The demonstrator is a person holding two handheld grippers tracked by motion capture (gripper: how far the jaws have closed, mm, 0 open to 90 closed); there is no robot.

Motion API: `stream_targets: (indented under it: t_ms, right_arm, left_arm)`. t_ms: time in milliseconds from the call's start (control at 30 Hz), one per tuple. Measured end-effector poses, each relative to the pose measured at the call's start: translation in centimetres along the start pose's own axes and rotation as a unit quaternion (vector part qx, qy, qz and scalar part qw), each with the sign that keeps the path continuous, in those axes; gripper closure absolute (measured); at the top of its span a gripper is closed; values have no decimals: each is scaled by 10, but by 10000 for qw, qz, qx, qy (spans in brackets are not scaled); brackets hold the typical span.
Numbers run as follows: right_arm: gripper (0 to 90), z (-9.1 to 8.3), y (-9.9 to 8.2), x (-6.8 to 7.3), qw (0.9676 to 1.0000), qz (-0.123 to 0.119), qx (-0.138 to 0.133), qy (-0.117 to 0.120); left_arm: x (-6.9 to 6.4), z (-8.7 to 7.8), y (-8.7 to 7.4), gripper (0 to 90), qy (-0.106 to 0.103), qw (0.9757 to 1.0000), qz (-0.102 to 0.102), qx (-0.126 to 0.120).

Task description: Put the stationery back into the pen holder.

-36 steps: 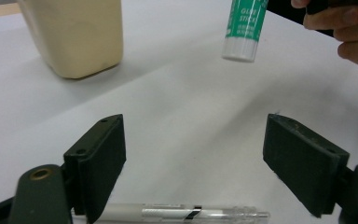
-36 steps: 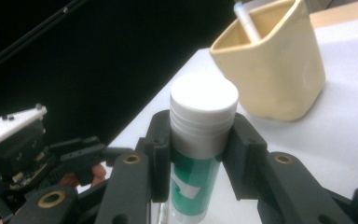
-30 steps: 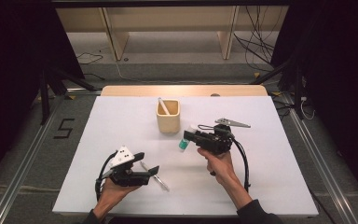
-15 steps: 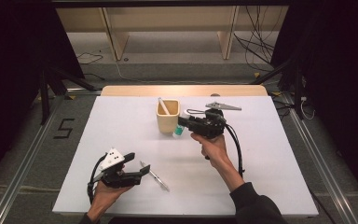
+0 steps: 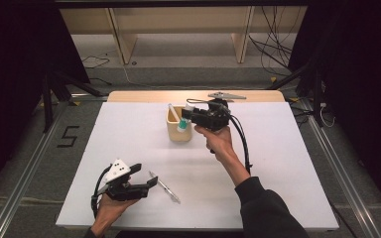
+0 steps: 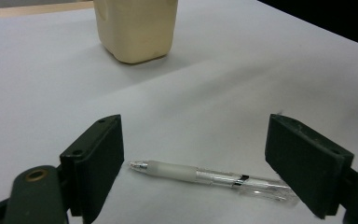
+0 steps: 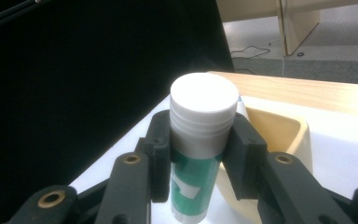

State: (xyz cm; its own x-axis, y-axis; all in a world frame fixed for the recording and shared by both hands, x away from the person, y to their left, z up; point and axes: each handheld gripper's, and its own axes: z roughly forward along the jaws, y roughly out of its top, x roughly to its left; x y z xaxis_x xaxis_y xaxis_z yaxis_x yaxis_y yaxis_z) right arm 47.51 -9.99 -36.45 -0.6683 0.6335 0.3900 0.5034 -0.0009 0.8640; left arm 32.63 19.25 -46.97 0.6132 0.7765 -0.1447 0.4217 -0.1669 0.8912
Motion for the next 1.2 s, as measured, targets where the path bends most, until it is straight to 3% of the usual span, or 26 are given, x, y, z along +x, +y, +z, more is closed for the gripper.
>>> stream_targets:
  t_ms: [567, 1200]
  right_arm:
    - [656, 22, 29, -5, 9996, 43, 46, -258]
    - [656, 46, 29, -14, 9980, 39, 263, -580]
  left_arm:
    - [3, -4, -2, 176, 14, 10000, -54, -70]
    - [4, -7, -3, 162, 20, 9998, -80, -162]
